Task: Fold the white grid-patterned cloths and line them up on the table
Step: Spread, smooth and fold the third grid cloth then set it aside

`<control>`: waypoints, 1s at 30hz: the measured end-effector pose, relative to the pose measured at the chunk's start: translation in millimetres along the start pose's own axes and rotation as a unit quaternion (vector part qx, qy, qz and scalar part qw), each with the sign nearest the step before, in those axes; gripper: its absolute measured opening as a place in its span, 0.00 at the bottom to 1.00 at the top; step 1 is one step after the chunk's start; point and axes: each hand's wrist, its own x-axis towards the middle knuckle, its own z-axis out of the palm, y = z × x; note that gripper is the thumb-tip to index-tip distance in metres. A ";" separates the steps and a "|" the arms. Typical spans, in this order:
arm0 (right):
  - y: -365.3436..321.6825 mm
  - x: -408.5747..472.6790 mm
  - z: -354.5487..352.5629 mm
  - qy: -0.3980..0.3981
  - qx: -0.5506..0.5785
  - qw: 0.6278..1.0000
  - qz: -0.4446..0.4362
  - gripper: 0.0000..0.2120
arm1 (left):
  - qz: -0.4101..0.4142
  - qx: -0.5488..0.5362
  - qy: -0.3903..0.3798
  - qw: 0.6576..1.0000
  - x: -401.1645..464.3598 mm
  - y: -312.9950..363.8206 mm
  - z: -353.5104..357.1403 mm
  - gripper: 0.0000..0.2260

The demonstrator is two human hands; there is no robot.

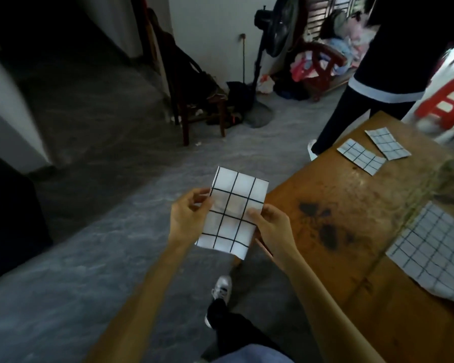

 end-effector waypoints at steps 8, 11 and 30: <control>2.0 118.6 1.8 0.005 0.014 0.999 0.031 0.09 | 0.004 0.039 -0.092 0.995 129.2 12.3 50.9 0.08; -4.0 160.3 -10.1 0.030 0.034 0.997 0.061 0.08 | 0.015 0.079 -0.147 0.986 182.3 29.8 78.8 0.08; 55.8 217.0 -125.3 0.378 0.106 0.868 0.305 0.14 | 0.123 0.145 -0.614 0.766 283.1 42.6 393.5 0.06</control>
